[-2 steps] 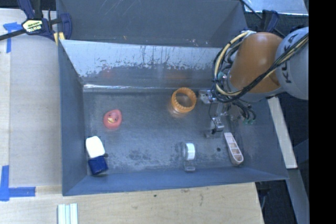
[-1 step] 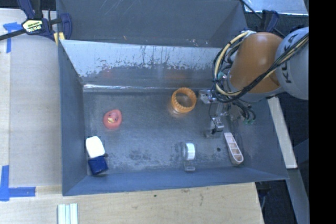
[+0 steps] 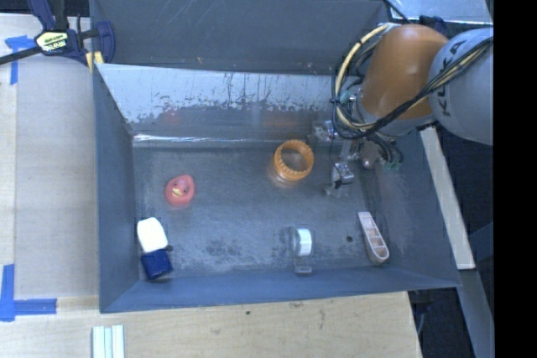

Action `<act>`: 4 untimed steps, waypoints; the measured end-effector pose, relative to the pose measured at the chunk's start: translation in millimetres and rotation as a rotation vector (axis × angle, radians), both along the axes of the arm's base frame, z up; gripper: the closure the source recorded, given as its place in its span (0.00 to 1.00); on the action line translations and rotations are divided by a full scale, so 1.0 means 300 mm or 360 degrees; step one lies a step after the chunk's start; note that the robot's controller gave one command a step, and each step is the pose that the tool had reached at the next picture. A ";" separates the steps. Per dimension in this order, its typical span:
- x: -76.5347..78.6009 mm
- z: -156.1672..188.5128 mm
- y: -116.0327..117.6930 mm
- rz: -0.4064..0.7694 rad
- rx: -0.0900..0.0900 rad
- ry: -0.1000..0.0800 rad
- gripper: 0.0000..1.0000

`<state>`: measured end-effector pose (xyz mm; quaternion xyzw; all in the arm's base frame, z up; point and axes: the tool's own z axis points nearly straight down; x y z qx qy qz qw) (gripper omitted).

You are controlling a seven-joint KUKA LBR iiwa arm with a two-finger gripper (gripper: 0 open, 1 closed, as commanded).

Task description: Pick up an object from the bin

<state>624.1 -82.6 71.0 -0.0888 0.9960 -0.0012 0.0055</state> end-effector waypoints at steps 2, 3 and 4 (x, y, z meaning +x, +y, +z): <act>-0.034 0.000 0.221 0.0184 -0.0003 -0.0006 0.00; -0.049 0.002 0.256 0.0642 -0.0006 -0.0005 1.00; -0.049 0.002 0.256 0.0642 -0.0006 -0.0005 1.00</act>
Offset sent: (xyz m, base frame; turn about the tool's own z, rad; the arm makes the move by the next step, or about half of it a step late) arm -0.0114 0.0681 -0.0010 -0.1200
